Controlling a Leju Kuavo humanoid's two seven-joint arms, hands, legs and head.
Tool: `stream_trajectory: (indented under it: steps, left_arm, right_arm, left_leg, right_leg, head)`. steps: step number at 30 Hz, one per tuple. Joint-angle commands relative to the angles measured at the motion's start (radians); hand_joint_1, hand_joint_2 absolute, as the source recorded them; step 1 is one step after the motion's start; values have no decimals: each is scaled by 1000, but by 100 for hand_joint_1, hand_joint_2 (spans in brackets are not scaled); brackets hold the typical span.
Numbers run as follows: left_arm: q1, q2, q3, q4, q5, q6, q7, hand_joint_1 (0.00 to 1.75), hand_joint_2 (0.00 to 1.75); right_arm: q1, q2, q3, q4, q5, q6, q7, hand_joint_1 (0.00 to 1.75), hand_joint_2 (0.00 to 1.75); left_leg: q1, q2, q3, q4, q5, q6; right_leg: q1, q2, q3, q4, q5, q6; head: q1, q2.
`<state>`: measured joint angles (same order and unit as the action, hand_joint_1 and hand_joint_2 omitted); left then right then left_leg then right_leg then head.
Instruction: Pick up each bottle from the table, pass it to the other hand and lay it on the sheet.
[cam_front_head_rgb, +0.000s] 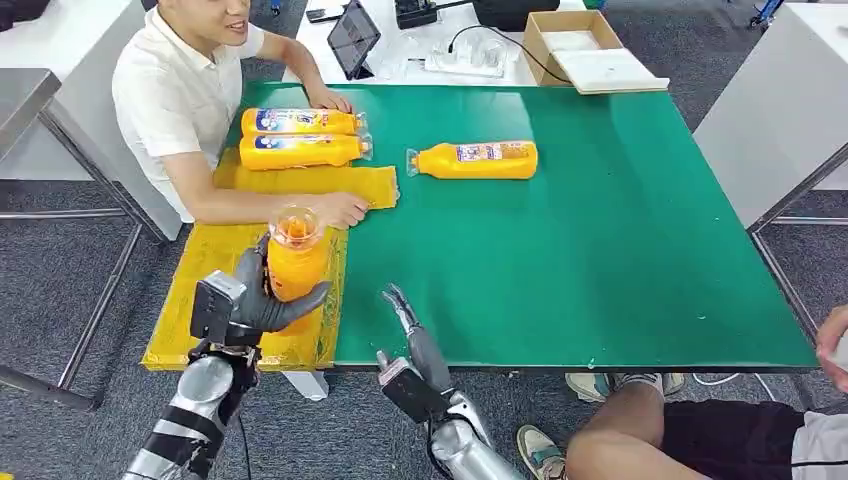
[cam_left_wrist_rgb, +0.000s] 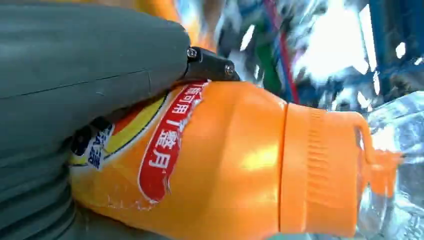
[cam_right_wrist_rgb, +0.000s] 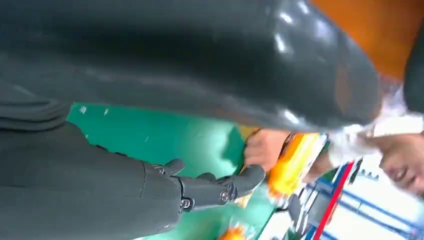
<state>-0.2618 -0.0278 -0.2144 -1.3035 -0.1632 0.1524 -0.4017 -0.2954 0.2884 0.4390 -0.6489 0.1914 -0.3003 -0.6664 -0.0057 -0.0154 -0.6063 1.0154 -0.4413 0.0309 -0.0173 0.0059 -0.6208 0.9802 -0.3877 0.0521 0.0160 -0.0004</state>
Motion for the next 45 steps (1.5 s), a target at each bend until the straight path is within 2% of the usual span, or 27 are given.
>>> stream_trajectory:
  steps: [1, 4, 6, 17, 22, 24, 27, 29, 32, 41, 45]
  left_arm:
    - [-108, 30, -21, 50, -271, 141, 18, 175, 175]
    - [-146, 5, -35, 130, -329, 147, 26, 175, 175]
    - [-172, -9, -67, 191, -366, 135, 14, 175, 175]
    - [-192, -20, -86, 236, -397, 148, 15, 175, 175]
    - [-192, -20, -86, 236, -397, 148, 15, 175, 175]
    - [-219, -14, -131, 294, -497, 177, 50, 175, 175]
    - [-325, -53, -175, 539, -589, 170, 96, 175, 175]
    - [-372, -81, -159, 674, -613, 240, 110, 175, 175]
    - [-412, -80, -146, 797, -644, 281, 150, 175, 175]
    - [-479, -33, -91, 961, -686, 267, 296, 175, 175]
    - [-478, -30, -87, 968, -693, 269, 304, 175, 175]
  right_arm:
    - [7, 3, -55, -100, 5, -40, -30, 0, 0]
    - [3, 33, -71, -76, -43, 37, -2, 0, 0]
    - [15, 45, -29, -91, -44, 86, -6, 0, 0]
    - [24, 48, -7, -112, -45, 96, -3, 0, 0]
    - [24, 48, -7, -112, -45, 96, -3, 0, 0]
    - [29, 51, 10, -128, -53, 124, 0, 0, 0]
    - [30, 55, 60, -148, -61, 154, 31, 0, 0]
    - [28, 53, 77, -146, -62, 141, 49, 0, 0]
    - [33, 51, 86, -142, -68, 141, 57, 0, 0]
    - [72, 43, 131, -177, -72, 170, 81, 0, 0]
    - [81, 38, 134, -193, -72, 168, 83, 0, 0]
  left_leg:
    - [1, 0, 0, 0, 0, -1]
    - [1, -1, 1, 0, 0, -1]
    - [1, -2, 2, 0, 0, -2]
    - [1, -1, 5, 0, -2, -3]
    - [1, 0, 2, 0, -1, -2]
    - [1, 0, 2, 0, -1, -2]
    - [1, -2, 2, 0, -1, -2]
    - [1, -4, 3, 0, 0, -2]
    - [1, -1, 4, 0, -1, -2]
    - [2, 2, 4, 0, -1, -2]
    - [2, 4, 6, -1, -2, -3]
  right_leg:
    - [1, -1, 1, 0, -1, -1]
    - [1, -2, 1, 0, -1, -1]
    - [1, -3, 2, 0, -1, -2]
    - [2, -3, 5, 0, -3, -3]
    - [1, -1, 2, 0, -1, -2]
    - [1, -1, 2, 0, -1, -2]
    - [1, -3, 3, 0, -2, -2]
    - [1, -5, 4, -1, -2, -2]
    - [1, -2, 4, -1, -1, -2]
    - [2, 0, 3, 0, -1, -2]
    - [2, 2, 5, 0, -2, -3]
  head:
    - [0, 0]
    - [0, 0]
    - [0, 0]
    - [0, 0]
    - [0, 0]
    - [0, 0]
    - [0, 0]
    - [1, 0]
    - [0, 0]
    - [1, 0]
    - [0, 0]
